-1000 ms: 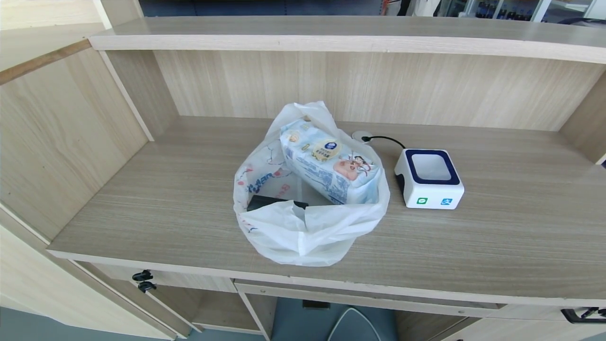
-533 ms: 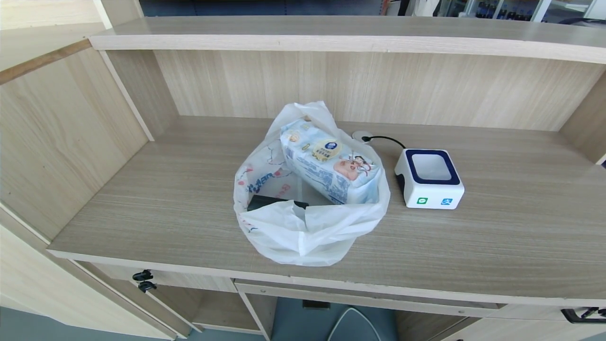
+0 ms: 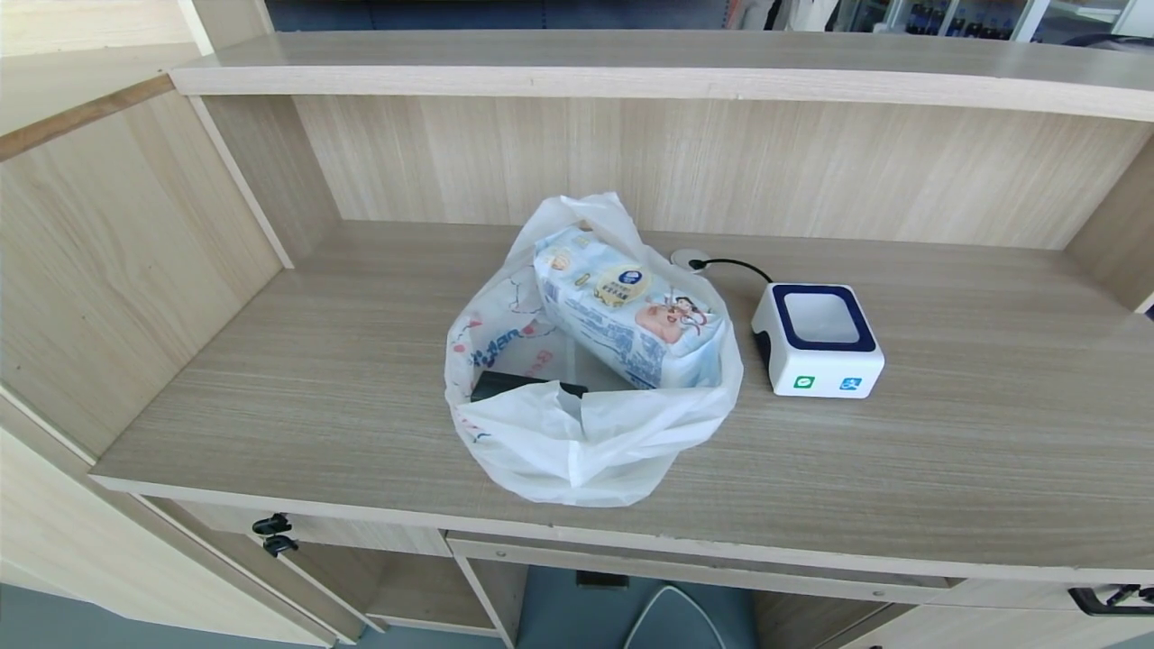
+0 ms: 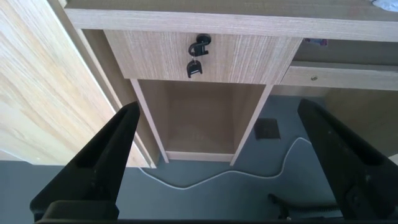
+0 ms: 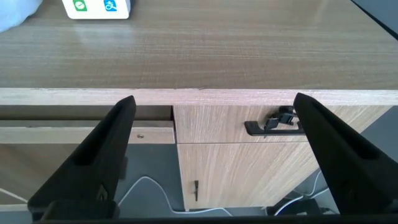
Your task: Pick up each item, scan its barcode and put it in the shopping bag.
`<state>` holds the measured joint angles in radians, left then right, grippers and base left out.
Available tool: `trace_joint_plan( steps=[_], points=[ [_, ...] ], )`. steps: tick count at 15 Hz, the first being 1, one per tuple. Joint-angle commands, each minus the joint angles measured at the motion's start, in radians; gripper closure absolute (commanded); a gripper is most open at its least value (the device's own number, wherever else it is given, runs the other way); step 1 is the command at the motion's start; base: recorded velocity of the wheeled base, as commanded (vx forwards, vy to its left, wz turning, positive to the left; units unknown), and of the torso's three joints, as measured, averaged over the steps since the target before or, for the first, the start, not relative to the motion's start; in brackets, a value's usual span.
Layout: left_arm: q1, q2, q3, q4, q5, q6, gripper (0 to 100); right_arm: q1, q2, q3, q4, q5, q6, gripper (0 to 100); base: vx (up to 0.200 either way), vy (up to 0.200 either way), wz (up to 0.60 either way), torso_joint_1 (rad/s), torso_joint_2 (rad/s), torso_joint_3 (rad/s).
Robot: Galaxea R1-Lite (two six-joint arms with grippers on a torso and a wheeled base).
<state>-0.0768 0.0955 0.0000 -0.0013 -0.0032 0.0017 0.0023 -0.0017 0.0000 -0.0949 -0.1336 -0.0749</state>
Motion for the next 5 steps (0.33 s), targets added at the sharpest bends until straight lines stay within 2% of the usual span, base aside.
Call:
trace_joint_plan(
  steps=[1, 5],
  points=[
    [0.000, 0.000, 0.000, 0.000, 0.000, 0.000, 0, 0.001, 0.002, 0.000, 0.000, 0.000, 0.000, 0, 0.000, 0.000, 0.00, 0.000, 0.00, 0.000],
    [0.000, 0.000, 0.000, 0.000, 0.000, 0.000, 0, 0.001, 0.002, 0.000, 0.000, 0.000, -0.002, 0, 0.000, 0.000, 0.00, 0.000, 0.00, 0.000]
  ],
)
